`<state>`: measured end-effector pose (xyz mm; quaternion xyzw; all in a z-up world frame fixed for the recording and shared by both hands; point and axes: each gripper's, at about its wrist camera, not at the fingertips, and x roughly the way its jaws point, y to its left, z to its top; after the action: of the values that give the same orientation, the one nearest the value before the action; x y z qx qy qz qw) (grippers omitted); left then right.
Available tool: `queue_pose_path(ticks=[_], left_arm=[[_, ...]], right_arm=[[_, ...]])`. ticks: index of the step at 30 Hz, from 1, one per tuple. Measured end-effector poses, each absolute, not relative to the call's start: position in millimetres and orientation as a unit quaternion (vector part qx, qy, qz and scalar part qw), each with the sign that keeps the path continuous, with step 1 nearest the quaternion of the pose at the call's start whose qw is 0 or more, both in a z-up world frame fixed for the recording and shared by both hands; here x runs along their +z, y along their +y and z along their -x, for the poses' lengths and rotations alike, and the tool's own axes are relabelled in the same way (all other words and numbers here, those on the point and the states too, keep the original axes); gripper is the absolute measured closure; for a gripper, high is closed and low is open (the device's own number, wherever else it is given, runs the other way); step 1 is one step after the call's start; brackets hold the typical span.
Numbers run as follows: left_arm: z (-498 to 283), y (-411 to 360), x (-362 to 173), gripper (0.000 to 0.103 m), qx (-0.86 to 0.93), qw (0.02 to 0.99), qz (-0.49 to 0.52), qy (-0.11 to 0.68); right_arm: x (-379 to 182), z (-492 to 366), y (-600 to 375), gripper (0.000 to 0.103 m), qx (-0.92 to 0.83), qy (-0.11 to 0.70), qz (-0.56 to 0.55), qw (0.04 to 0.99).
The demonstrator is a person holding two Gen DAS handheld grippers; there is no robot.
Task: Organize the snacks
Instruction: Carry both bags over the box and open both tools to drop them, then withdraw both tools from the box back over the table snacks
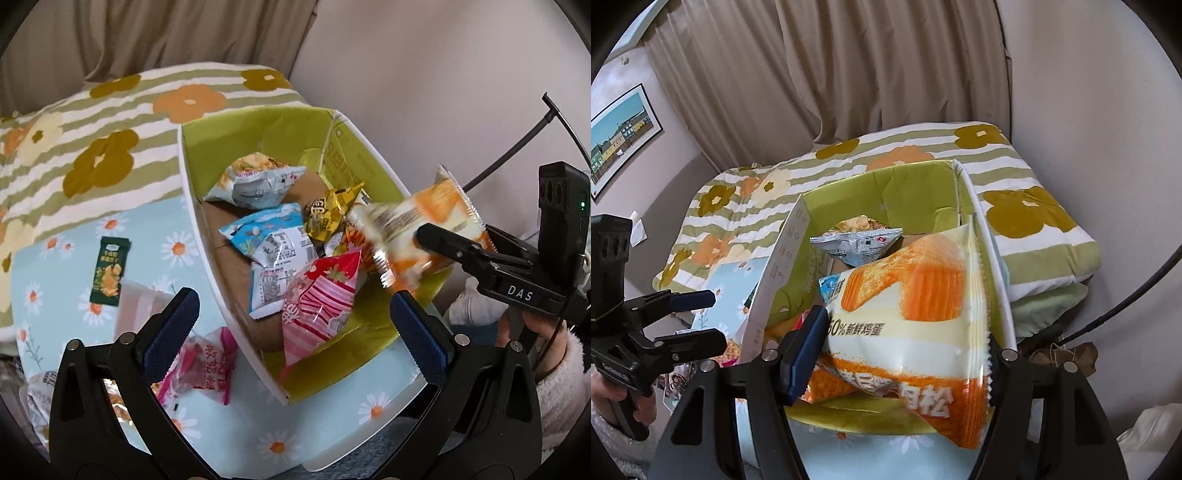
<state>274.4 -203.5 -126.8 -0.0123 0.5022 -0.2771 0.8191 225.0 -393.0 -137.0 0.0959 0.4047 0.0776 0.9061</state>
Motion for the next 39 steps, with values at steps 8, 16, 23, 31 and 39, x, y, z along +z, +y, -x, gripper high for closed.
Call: queue_pose_path(ticks=[8,16,23,31,39], left_arm=[[-266,-197,-124,0.001,-0.263,0.832,0.014,0.489],[-250,-184,-118,0.001,-0.238,0.845,0.031,0.477],[-223,-151,-100,0.001,-0.191,0.869,0.043,0.454],[-188,-87,-83,0.001,-0.119,0.894,0.051,0.43],[-171,-2,-84,0.001,-0.073,0.897,0.065,0.431]], right_arm=[[-128,-217,-390,0.0,0.063,0.369,-0.044,0.926],[-124,-210,-383,0.0,0.093,0.373,-0.048,0.922],[-106,-205,-358,0.0,0.144,0.352,-0.034,0.924],[-89,-199,-304,0.0,0.214,0.332,-0.018,0.918],[-88,-194,-235,0.0,0.251,0.327,-0.005,0.911]])
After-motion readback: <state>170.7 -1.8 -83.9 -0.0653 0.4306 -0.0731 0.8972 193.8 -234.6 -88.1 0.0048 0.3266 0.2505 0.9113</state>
